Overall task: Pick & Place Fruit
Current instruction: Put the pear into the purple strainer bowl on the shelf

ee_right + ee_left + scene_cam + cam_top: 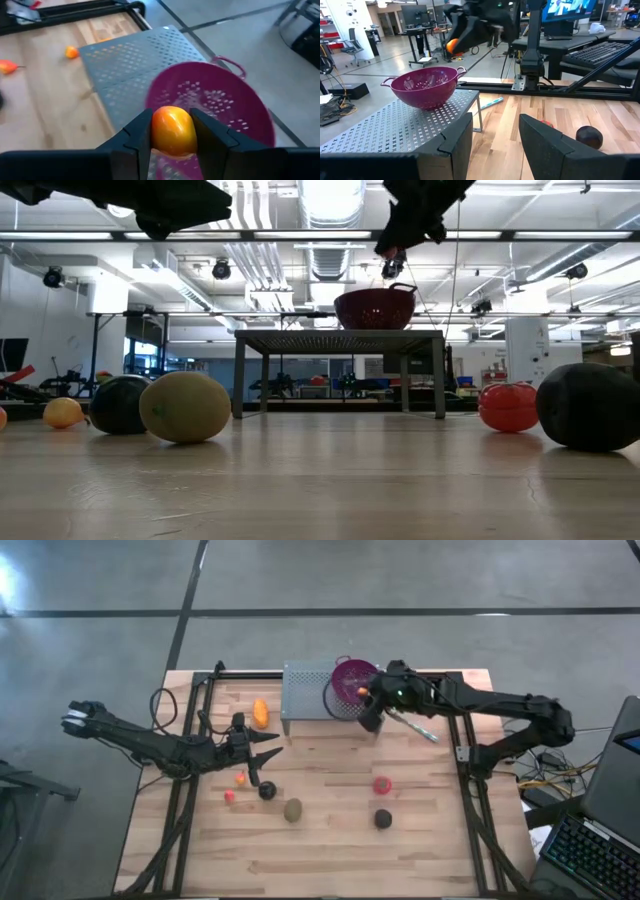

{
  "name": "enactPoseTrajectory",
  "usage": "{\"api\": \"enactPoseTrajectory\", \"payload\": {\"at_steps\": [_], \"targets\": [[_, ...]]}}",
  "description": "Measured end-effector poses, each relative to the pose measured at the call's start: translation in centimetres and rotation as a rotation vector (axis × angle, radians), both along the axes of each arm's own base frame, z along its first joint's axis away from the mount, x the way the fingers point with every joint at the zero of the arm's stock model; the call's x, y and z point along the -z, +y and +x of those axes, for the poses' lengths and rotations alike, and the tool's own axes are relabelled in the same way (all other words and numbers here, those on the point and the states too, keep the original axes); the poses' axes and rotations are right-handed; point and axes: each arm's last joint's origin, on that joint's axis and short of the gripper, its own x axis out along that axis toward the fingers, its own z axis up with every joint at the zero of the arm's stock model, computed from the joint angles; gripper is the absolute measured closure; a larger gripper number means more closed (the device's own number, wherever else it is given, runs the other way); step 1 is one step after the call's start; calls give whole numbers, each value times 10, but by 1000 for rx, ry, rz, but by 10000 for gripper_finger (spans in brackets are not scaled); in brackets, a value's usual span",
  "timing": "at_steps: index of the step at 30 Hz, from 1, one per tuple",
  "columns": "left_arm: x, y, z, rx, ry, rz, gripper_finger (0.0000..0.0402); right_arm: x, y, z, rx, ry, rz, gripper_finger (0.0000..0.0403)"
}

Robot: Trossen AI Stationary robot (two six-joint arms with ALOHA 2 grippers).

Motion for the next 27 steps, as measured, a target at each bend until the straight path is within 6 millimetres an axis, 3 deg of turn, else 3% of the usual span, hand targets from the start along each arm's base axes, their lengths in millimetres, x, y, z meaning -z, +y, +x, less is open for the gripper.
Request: {"api": "enactPoseTrajectory", "payload": {"at_steps": [6, 11, 21, 27], "targets": [[0, 0, 0, 0, 2, 1, 234, 1, -22, 5, 44, 6, 21, 301], [1, 0, 0, 0, 6, 2, 234, 5, -35, 14, 68, 19, 33, 289], [1, 0, 0, 0, 7, 2, 234, 12, -48, 20, 100, 38, 39, 300], [1, 0, 0, 0, 7, 2, 234, 14, -52, 20, 110, 42, 47, 284]]}}
